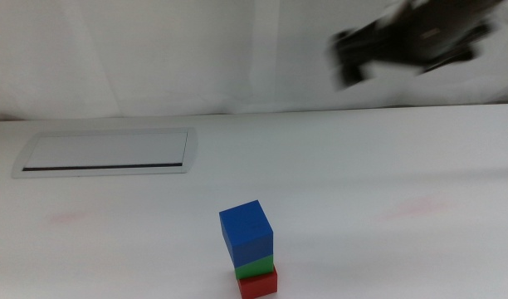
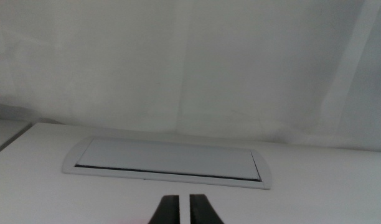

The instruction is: Stack red cubes first, then green, then blue cubes in a specific spot.

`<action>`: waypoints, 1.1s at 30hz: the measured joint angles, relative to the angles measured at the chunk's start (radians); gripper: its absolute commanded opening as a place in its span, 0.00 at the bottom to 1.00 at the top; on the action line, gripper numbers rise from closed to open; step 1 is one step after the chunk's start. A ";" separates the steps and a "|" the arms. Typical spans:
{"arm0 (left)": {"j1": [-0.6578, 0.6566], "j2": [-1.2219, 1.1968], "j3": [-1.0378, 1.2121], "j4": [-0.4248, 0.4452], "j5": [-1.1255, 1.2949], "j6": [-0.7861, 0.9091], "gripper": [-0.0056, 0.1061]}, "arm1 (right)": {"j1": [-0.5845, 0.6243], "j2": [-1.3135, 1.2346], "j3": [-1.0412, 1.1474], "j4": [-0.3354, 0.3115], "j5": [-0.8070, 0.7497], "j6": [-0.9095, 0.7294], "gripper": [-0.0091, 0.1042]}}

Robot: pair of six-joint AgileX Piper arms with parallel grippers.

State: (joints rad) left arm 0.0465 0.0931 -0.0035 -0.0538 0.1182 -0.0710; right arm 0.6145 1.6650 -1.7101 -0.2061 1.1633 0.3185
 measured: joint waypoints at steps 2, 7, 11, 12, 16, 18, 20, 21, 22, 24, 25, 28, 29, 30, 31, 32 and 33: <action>0.000 0.000 0.000 0.000 0.000 0.000 0.02 | -0.097 -0.015 0.000 -0.006 -0.002 -0.040 0.87; 0.000 0.000 0.000 0.000 0.000 0.000 0.02 | -0.376 -0.032 0.000 -0.011 -0.002 -0.145 0.69; 0.000 0.000 0.000 0.000 0.000 0.000 0.02 | -0.496 -0.034 0.000 -0.008 -0.002 -0.176 0.28; 0.000 0.000 0.000 0.000 0.000 0.000 0.02 | -0.518 -0.036 0.000 -0.003 -0.002 -0.179 0.14; 0.000 0.000 0.000 0.000 0.000 0.000 0.02 | -0.558 -0.083 0.053 0.013 -0.041 -0.185 0.06; 0.000 0.000 0.000 0.000 0.000 0.000 0.02 | -0.558 -0.142 0.137 0.011 -0.095 -0.185 0.06; 0.000 0.000 0.000 0.000 0.000 0.000 0.02 | -0.558 -0.227 0.253 0.011 -0.178 -0.186 0.06; 0.000 0.000 0.000 0.000 0.000 0.000 0.02 | -0.558 -0.279 0.320 0.013 -0.217 -0.185 0.06; 0.000 0.000 0.000 0.000 0.000 0.000 0.02 | -0.558 -0.325 0.377 0.016 -0.250 -0.185 0.06; 0.000 0.000 0.000 0.000 0.000 0.000 0.02 | -0.558 -0.440 0.523 0.018 -0.328 -0.185 0.06; 0.000 0.000 0.000 0.000 0.000 0.000 0.02 | -0.558 -0.507 0.596 0.020 -0.369 -0.186 0.06; 0.000 0.000 0.000 0.000 0.000 0.000 0.02 | -0.558 -0.718 0.791 0.022 -0.471 -0.186 0.06; 0.000 0.000 0.000 0.000 0.000 0.000 0.02 | -0.558 -0.797 0.840 0.024 -0.487 -0.186 0.06; 0.000 0.000 0.000 0.000 0.000 0.000 0.02 | -0.558 -0.862 0.888 0.024 -0.503 -0.188 0.06; 0.000 0.000 0.000 0.000 0.000 0.000 0.02 | -0.558 -0.959 0.956 0.026 -0.518 -0.188 0.06; 0.000 0.000 0.000 0.000 0.000 0.000 0.02 | -0.558 -1.041 1.006 0.026 -0.520 -0.188 0.06; 0.000 0.000 0.000 0.000 0.000 0.000 0.02 | -0.558 -1.183 1.083 0.026 -0.522 -0.188 0.06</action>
State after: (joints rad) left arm 0.0465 0.0931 -0.0035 -0.0538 0.1182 -0.0710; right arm 0.0562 0.4824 -0.6274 -0.1805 0.6409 0.1302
